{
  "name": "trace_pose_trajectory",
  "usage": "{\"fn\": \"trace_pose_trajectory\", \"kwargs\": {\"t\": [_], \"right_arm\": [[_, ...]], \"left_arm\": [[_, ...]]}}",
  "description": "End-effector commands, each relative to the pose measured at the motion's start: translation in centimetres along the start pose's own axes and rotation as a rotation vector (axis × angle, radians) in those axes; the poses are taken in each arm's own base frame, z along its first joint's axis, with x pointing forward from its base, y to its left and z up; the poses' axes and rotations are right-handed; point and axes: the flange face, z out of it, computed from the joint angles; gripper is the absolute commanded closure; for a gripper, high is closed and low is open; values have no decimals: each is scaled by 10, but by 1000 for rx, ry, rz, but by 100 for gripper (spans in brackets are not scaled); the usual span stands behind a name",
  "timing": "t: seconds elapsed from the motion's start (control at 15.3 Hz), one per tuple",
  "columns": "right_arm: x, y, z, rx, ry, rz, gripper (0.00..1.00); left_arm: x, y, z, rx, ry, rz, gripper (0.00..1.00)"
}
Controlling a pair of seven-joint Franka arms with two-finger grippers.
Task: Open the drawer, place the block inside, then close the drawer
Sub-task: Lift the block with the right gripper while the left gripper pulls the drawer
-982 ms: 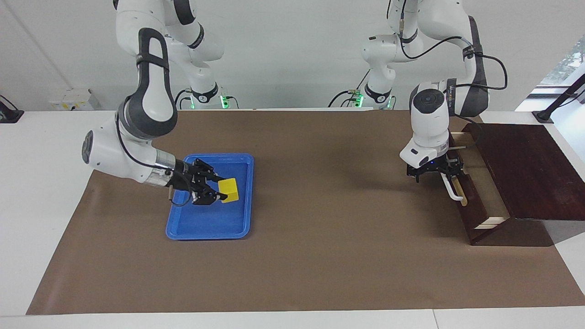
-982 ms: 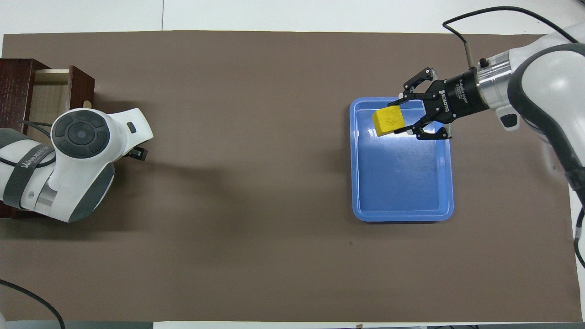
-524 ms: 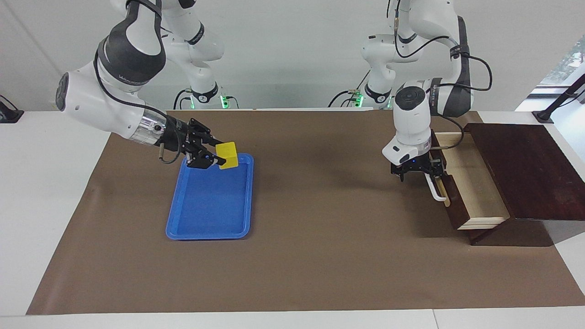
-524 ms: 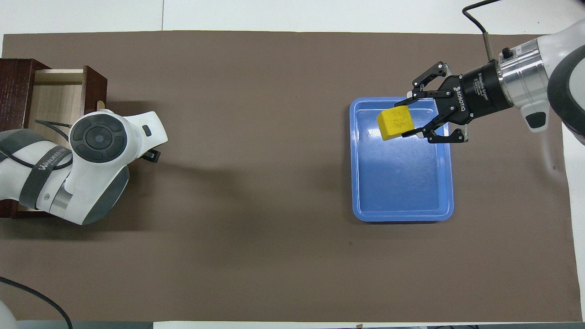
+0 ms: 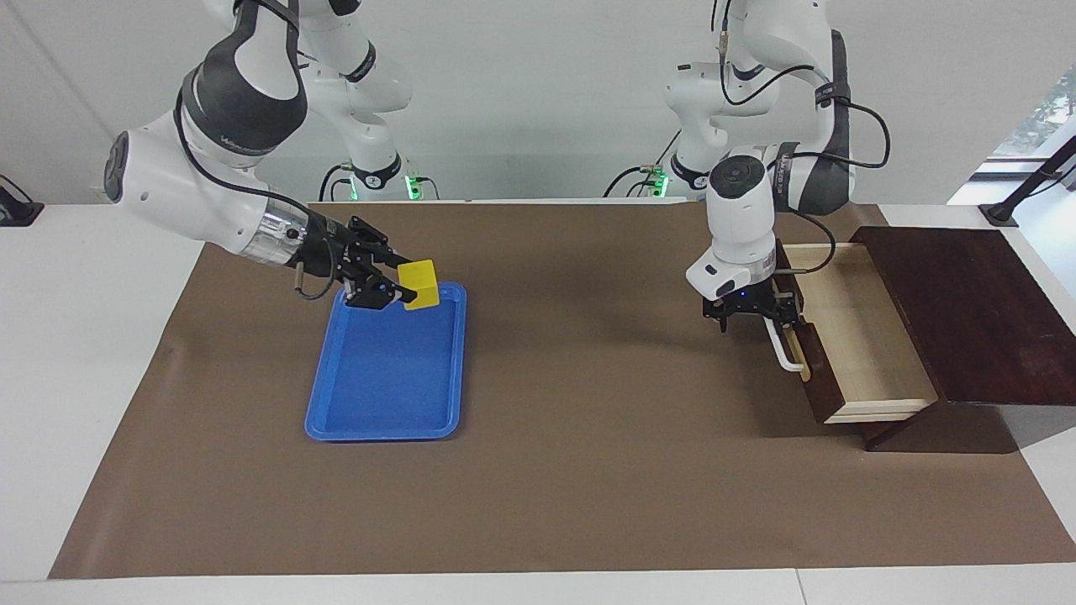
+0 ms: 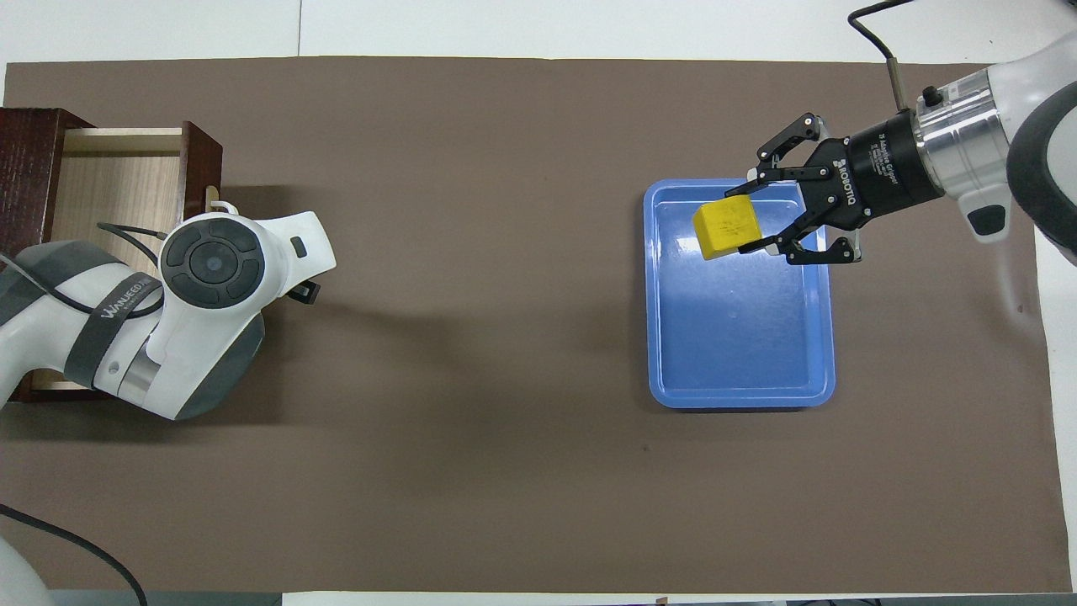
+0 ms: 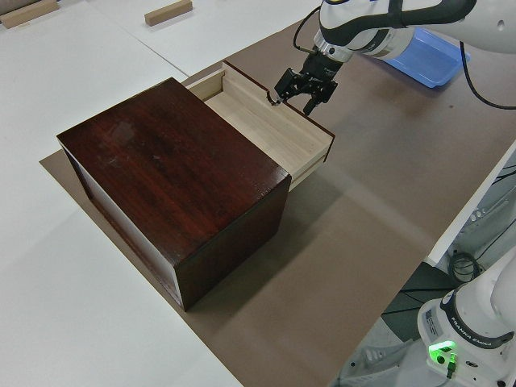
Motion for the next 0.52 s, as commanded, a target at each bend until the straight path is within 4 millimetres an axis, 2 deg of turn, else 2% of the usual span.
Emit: {"fn": "trace_pose_trajectory", "kwargs": {"t": [0.0, 0.13, 0.33, 0.46], "right_arm": [[-4, 0, -2, -8, 13, 8, 100], [-4, 0, -2, -7, 14, 7, 100], [-5, -1, -1, -2, 13, 7, 100], [-18, -3, 12, -14, 11, -6, 100]], "left_arm": [[7, 1, -26, 1, -25, -1, 0], [13, -8, -46, -25, -35, -44, 0], [24, -21, -87, -171, -36, -170, 0], [29, -26, -115, -274, -37, -288, 0]]}}
